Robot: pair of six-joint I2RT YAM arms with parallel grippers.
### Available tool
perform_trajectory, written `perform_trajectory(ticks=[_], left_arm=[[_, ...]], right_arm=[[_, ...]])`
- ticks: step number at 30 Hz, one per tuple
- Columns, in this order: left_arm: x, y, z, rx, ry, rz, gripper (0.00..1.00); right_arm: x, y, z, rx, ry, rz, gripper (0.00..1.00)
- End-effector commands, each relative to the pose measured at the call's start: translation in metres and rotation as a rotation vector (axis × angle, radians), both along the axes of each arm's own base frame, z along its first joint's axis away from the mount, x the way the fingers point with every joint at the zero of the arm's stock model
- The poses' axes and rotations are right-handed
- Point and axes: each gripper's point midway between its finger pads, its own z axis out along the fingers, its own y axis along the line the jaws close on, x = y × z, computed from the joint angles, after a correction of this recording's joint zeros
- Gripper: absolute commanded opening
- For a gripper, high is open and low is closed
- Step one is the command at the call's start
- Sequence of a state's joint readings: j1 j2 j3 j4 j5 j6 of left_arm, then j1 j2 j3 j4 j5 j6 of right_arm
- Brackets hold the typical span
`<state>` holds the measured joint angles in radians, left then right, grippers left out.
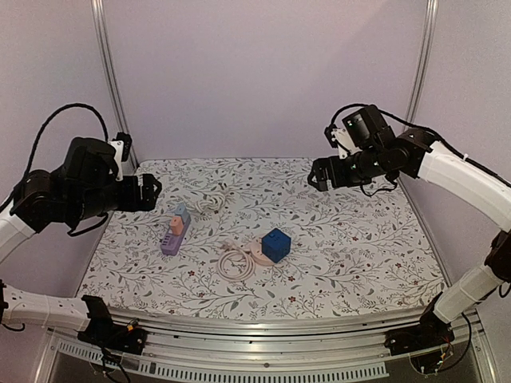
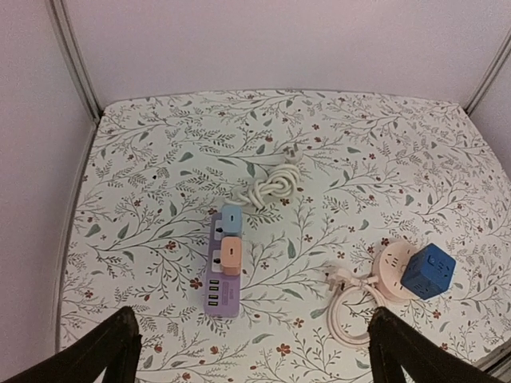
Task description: Insert the plug
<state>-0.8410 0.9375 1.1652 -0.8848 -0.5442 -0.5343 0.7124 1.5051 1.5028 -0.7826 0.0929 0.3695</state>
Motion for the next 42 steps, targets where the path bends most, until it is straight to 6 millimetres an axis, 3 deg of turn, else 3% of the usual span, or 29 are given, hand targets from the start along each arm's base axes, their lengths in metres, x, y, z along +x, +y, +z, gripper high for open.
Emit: perform_trajectory(ticks=[1, 7, 13, 22, 30, 42], left_arm=[[-0.003, 0.039, 0.018, 0.114, -0.063, 0.107, 1.00], [-0.013, 0.066, 0.018, 0.167, -0.080, 0.170, 0.99], [-0.022, 0.080, 0.009, 0.143, -0.093, 0.202, 1.00], [-0.031, 0.095, -0.003, 0.123, -0.125, 0.228, 1.00], [-0.040, 0.102, -0.009, 0.026, -0.168, 0.233, 1.00], [-0.048, 0.110, -0.021, -0.051, -0.198, 0.252, 1.00]], right_arm=[[0.009, -0.034, 0.013, 0.029, -0.076, -0.131, 0.99], [-0.001, -0.066, 0.028, 0.152, -0.123, -0.240, 0.99], [-0.026, -0.100, 0.043, 0.260, -0.209, -0.347, 0.99], [-0.045, -0.116, 0.047, 0.375, -0.217, -0.412, 0.99], [-0.051, -0.109, 0.059, 0.448, -0.258, -0.354, 0.99], [-0.048, -0.098, 0.059, 0.459, -0.260, -0.306, 0.99]])
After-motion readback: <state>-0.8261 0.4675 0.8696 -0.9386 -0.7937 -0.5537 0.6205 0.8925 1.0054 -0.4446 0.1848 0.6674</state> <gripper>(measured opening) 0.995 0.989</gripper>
